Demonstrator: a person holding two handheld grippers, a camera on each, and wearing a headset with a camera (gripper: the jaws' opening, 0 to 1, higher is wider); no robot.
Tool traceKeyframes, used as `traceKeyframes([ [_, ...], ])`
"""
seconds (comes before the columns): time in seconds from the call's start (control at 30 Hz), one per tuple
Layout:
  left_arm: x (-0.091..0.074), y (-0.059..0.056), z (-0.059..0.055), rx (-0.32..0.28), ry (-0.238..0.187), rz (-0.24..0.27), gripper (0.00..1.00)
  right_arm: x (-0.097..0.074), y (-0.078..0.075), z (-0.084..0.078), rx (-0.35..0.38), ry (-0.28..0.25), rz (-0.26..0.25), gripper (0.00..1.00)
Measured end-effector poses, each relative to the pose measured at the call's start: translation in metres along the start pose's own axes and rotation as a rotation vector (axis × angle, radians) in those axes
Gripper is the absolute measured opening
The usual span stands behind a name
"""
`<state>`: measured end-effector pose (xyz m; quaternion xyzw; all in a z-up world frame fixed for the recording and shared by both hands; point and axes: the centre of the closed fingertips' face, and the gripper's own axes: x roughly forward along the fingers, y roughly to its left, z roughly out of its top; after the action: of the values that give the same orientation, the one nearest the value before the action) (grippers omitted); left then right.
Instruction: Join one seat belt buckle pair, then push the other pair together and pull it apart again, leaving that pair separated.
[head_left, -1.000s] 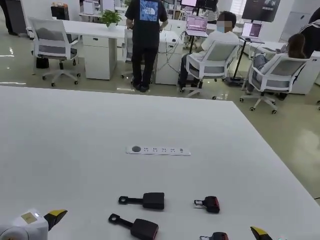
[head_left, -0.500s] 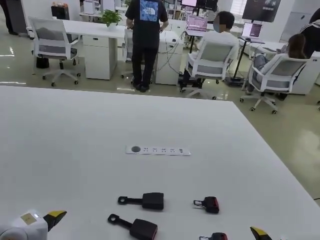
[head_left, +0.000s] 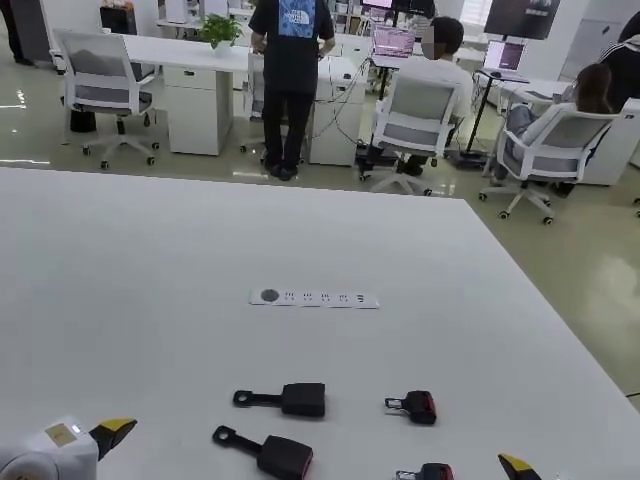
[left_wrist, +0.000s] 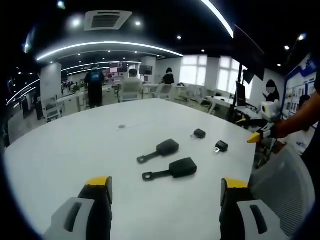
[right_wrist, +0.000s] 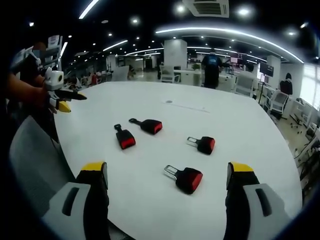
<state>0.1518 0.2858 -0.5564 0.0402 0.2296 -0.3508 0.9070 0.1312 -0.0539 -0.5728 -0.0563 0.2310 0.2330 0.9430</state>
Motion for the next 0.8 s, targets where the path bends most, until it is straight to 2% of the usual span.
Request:
traceKeyframes([
  [0.17,0.003,-0.001,-0.002,0.007,0.006,-0.006,0.91,0.0,-0.003,-0.003,0.0,0.007,0.002,1.0],
  [0.3,0.007,-0.002,-0.003,0.031,0.013,-0.02,0.85,0.002,-0.006,-0.007,-0.005,0.017,0.007,1.0],
  [0.4,0.012,-0.003,-0.002,0.026,0.018,-0.022,0.87,0.004,-0.008,-0.009,-0.002,0.02,0.009,1.0],
  [0.6,0.017,-0.01,0.001,0.025,0.024,-0.028,0.87,0.006,-0.009,-0.012,-0.001,0.03,0.017,1.0],
  [0.73,0.027,-0.017,0.007,0.029,0.033,-0.036,0.87,0.009,-0.013,-0.015,0.001,0.039,0.026,1.0],
  [0.8,0.03,-0.016,0.006,0.028,0.034,-0.037,0.87,0.01,-0.014,-0.015,-0.001,0.041,0.028,1.0],
])
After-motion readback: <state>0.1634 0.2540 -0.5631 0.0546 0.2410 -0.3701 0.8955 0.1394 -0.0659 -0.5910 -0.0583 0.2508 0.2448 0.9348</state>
